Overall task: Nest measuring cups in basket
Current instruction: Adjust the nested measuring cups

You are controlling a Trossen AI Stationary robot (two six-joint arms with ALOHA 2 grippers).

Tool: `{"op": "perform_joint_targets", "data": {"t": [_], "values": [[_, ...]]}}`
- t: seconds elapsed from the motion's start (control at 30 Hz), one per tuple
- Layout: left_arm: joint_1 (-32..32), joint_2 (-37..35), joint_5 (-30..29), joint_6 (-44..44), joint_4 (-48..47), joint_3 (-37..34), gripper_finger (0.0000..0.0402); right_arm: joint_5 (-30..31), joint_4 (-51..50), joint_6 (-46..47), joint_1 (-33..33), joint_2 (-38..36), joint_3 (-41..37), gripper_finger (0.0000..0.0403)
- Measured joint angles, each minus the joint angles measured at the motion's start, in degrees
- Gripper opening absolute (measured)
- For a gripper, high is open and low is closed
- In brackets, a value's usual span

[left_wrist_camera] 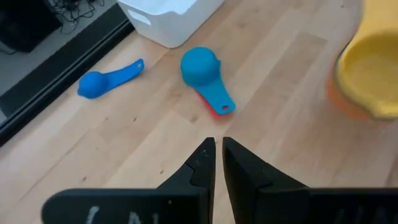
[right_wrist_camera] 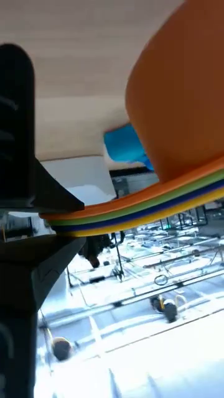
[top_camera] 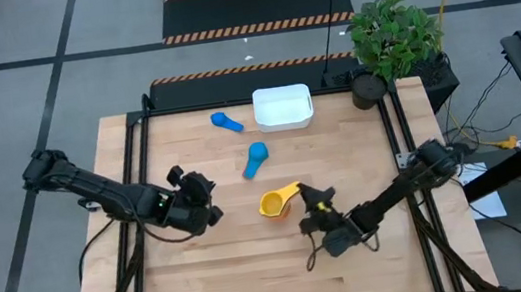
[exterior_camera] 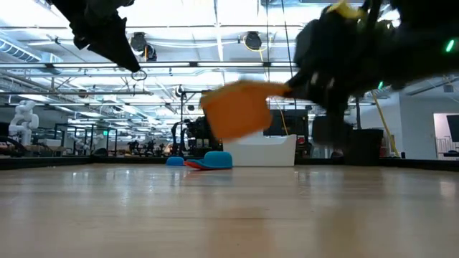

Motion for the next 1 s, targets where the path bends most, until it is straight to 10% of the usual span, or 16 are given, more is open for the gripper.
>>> {"op": "perform_joint_targets", "data": {"t": [1.0], "values": [[-1.92,0.04,3.13,12.51,17.73,0.00,0.0035,-4.75,-4.04,-2.34,-2.83,9.01,6.60,0.0100]]}}
